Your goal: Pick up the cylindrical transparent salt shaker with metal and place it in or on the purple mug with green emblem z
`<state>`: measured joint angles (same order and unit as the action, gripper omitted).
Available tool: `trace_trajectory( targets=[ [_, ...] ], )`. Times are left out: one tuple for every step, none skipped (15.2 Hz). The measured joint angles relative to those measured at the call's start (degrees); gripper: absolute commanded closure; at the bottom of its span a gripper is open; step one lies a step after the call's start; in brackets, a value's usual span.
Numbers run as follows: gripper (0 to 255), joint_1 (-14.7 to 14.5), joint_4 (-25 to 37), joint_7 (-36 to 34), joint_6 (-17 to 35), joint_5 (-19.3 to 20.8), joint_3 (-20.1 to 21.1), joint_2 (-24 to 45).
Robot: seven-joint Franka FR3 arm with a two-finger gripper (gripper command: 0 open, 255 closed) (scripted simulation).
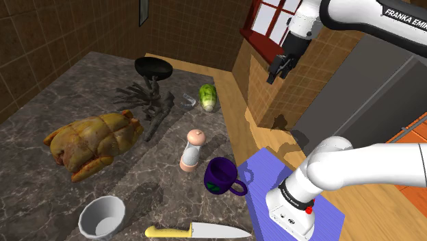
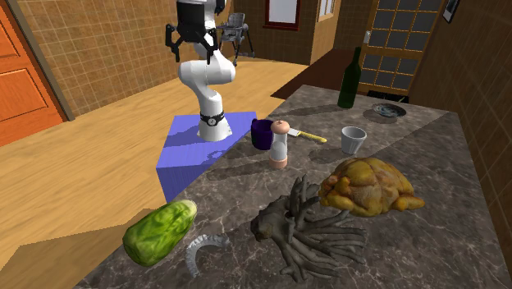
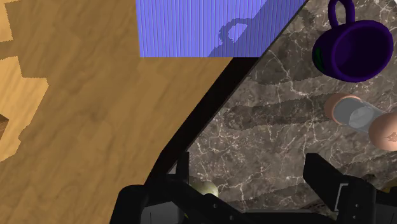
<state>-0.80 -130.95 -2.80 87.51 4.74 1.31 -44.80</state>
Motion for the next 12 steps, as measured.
trace_trajectory(
  targets=[
    [0,0.0,0.0,0.0,0.0,0.0,0.0,0.0],
    [0,-0.19,-0.36,-0.55,0.56,-0.23,0.59,0.13],
    [0,-0.49,-1.14,-1.34,1.3,-0.55,1.46,-0.04],
    [0,-0.88,-2.12,-2.41,2.44,-1.0,2.61,0.01],
    [0,-1.36,-3.11,-3.66,3.35,-1.55,3.97,-0.2],
    [0,-1.71,-3.86,-4.71,4.61,-1.92,5.11,0.18],
    [0,-2.25,-4.81,-6.16,5.88,-2.55,6.67,0.37],
    [0,-2.64,-5.72,-7.12,6.76,-2.88,7.75,0.18],
    [0,-3.1,-6.47,-8.31,7.65,-3.33,9.07,0.16],
    [0,-3.46,-6.58,-9.54,8.64,-3.73,10.45,0.91],
    [0,-3.78,-7.36,-10.59,10.09,-4.0,11.66,1.47],
    [0,-4.09,-7.84,-11.81,11.61,-4.32,13.04,2.37]
  ],
)
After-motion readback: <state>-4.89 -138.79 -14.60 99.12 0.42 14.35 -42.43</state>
